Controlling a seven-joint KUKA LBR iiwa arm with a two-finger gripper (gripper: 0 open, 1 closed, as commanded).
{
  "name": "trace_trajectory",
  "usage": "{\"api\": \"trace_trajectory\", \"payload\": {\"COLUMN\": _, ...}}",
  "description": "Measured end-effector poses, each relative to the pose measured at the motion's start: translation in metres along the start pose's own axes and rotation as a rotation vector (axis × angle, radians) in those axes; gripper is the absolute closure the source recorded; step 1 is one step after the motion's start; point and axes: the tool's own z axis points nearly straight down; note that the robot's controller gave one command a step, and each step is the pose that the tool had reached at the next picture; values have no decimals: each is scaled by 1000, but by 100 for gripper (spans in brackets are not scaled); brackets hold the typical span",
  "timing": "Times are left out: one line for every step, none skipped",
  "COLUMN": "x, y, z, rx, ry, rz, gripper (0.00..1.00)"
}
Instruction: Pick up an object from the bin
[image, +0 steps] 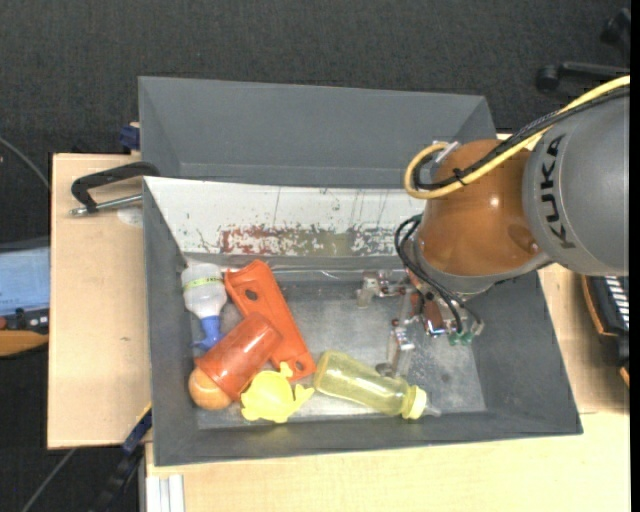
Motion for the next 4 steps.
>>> {"api": "trace_trajectory", "payload": {"x": 8, "y": 22, "z": 47, "rx": 1, "ry": 5, "rz": -152, "gripper": 0}}
{"api": "trace_trajectory", "payload": {"x": 21, "y": 51, "z": 92, "rx": -2, "ry": 4, "rz": -107, "gripper": 0}}
{"api": "trace_trajectory", "payload": {"x": 20, "y": 51, "z": 89, "rx": 0, "ry": 1, "rz": -237, "gripper": 100}}
{"api": "trace_trajectory", "payload": {"x": 20, "y": 51, "z": 89, "rx": 0, "ry": 1, "rz": -237, "gripper": 100}}
